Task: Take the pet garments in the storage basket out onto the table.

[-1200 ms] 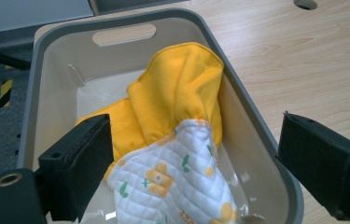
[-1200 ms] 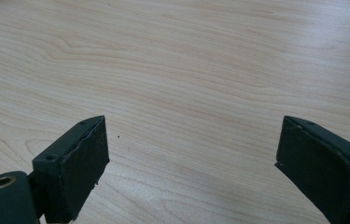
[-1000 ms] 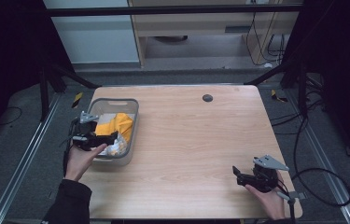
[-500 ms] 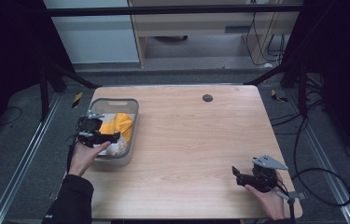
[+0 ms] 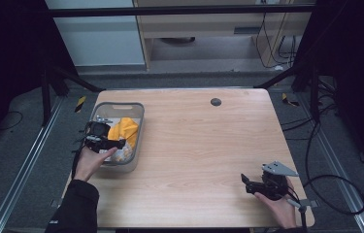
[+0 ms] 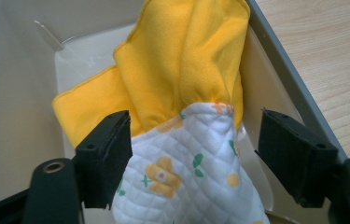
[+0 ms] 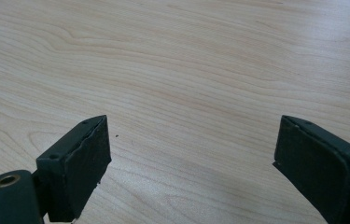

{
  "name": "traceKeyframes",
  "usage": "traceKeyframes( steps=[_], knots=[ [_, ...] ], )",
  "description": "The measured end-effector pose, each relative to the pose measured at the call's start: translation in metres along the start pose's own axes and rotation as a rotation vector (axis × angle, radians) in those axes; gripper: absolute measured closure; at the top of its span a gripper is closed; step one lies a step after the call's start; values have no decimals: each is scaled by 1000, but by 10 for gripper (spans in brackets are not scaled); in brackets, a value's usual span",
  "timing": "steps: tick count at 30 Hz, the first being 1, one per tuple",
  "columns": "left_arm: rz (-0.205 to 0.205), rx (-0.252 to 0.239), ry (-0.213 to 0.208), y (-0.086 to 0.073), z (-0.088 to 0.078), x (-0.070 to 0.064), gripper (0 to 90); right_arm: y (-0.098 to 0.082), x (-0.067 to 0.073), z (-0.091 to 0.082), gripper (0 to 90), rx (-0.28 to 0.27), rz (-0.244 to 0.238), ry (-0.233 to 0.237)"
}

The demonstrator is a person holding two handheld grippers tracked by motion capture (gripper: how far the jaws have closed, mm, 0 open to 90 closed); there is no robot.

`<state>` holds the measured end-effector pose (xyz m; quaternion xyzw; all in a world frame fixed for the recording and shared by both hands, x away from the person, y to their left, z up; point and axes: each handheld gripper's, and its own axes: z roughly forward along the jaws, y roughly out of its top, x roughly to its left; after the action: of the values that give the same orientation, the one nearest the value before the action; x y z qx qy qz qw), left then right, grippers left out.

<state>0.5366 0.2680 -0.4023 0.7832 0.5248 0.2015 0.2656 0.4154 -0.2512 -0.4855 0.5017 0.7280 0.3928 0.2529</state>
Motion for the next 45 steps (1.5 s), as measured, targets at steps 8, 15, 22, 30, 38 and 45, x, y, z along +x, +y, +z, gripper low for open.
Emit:
traceKeyframes(
  steps=[8, 15, 22, 30, 38, 45],
  knots=[
    [-6, 33, -21, -1, 8, -1, 333, 0, 0, 1, 105, 0, -11, -2],
    [2, 70, -40, 0, 15, -3, 428, 0, 0, 1, 105, 1, -11, -1],
    [1, 110, -61, -1, 20, -2, 543, 0, 1, 1, 104, 12, -11, 6],
    [-6, 142, -62, 0, 24, -3, 611, 0, 1, 2, 104, 13, -20, 2],
    [-4, 157, -63, 0, 24, -2, 765, 0, 1, 2, 104, 16, -23, 2],
    [-5, 164, -53, 1, 22, -2, 795, 0, 1, 2, 103, 17, -23, 3]
  ],
)
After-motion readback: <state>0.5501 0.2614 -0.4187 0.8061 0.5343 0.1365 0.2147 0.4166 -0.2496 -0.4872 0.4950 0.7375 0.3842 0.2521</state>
